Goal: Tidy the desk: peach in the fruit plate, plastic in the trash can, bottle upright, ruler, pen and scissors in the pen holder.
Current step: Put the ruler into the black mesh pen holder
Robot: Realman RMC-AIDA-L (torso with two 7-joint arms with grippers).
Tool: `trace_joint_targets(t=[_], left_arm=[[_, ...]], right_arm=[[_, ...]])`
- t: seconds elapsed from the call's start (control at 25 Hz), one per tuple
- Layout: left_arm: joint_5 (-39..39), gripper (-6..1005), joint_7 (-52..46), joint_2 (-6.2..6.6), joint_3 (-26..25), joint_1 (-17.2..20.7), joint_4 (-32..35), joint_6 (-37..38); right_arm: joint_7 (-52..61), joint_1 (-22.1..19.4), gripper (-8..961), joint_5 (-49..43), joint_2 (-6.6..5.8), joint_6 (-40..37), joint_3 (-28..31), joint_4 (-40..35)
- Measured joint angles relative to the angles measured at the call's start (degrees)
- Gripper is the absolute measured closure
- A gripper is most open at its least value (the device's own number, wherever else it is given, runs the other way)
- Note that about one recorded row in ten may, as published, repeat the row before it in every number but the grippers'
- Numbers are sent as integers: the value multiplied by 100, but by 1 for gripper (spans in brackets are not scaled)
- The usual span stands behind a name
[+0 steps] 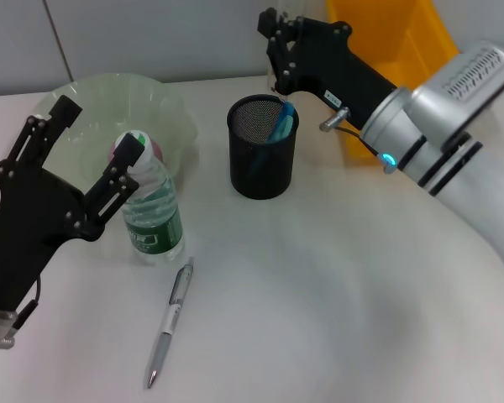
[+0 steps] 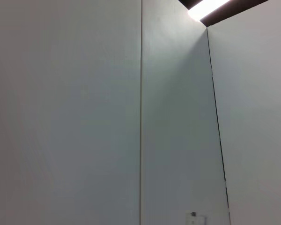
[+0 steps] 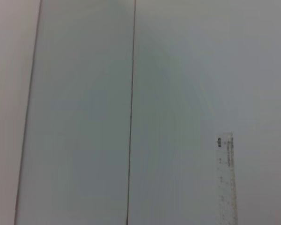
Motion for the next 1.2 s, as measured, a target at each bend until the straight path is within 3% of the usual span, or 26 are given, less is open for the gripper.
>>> trace_joint_targets(t=[0.2, 0.76, 0.96, 1.16, 1.2], left_arm=[[0, 186, 0, 0, 5, 2, -53, 28], [5, 186, -43, 23, 14, 6, -126, 75], [8, 187, -37, 15, 14, -40, -198, 81], [8, 187, -39, 20, 18, -36, -201, 112], [73, 187, -45, 61, 20, 12, -212, 166]], right_arm=[[205, 185, 905, -31, 0, 342, -103, -52], [193, 130, 891, -33, 27, 631, -143, 115], [186, 113, 690, -35, 27, 487, -142, 126], [342, -67, 593, -40, -15, -109, -137, 100], [665, -168, 574, -86, -76, -439, -183, -27]])
